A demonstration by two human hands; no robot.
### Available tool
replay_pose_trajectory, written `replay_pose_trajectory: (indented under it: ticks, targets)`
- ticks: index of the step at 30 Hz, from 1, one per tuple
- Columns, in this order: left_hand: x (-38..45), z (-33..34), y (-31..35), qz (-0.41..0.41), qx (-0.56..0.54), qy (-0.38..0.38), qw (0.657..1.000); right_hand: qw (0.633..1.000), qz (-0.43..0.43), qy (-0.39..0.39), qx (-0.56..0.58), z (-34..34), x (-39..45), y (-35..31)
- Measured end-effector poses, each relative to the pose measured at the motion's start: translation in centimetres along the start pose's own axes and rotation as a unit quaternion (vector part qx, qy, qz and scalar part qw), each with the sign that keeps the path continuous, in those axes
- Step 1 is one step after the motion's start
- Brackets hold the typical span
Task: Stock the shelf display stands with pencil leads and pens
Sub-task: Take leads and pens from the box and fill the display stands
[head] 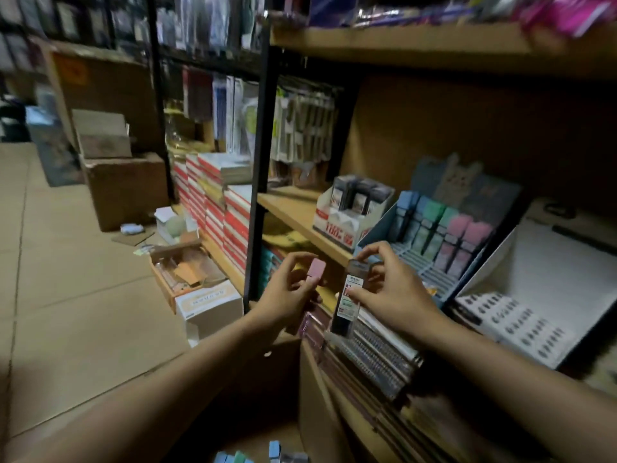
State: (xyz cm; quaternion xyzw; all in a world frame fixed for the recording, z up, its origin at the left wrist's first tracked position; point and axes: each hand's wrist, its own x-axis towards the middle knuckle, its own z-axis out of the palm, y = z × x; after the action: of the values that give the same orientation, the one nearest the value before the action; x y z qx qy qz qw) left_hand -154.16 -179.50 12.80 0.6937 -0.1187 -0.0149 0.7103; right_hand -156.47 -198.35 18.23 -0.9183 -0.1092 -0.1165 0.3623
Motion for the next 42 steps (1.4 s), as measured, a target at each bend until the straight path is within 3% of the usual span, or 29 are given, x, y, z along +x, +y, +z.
replay_pose_trajectory:
  ticks: [8, 17, 20, 27, 34, 42]
  targets:
    - [3.7, 1.3, 3.2, 0.001, -0.084, -0.03, 0.996, 0.992, -0.046, 0.105, -0.043, -6.6, 5.7, -2.6]
    - [7.2, -0.2, 5.0, -0.007, -0.18, 0.007, 0.984, 0.974, -0.092, 0.184, -0.093, -5.4, 14.2, -5.1]
    - [8.4, -1.0, 4.5, -0.013, -0.232, 0.045, 0.972, 0.97, -0.112, 0.182, -0.114, -3.9, 16.5, -5.4]
    - [9.3, -2.3, 3.5, -0.009, -0.189, 0.086, 0.978, 0.966, -0.097, 0.19, -0.147, -1.4, 19.0, -3.7]
    - [8.9, -1.9, 3.9, 0.01, -0.184, 0.076, 0.98, 0.947, -0.12, 0.196, -0.225, 0.2, 19.0, -2.8]
    - [8.6, -0.5, 3.7, 0.021, -0.183, 0.063, 0.981, 0.947, -0.072, 0.163, -0.267, 1.0, 18.2, -2.6]
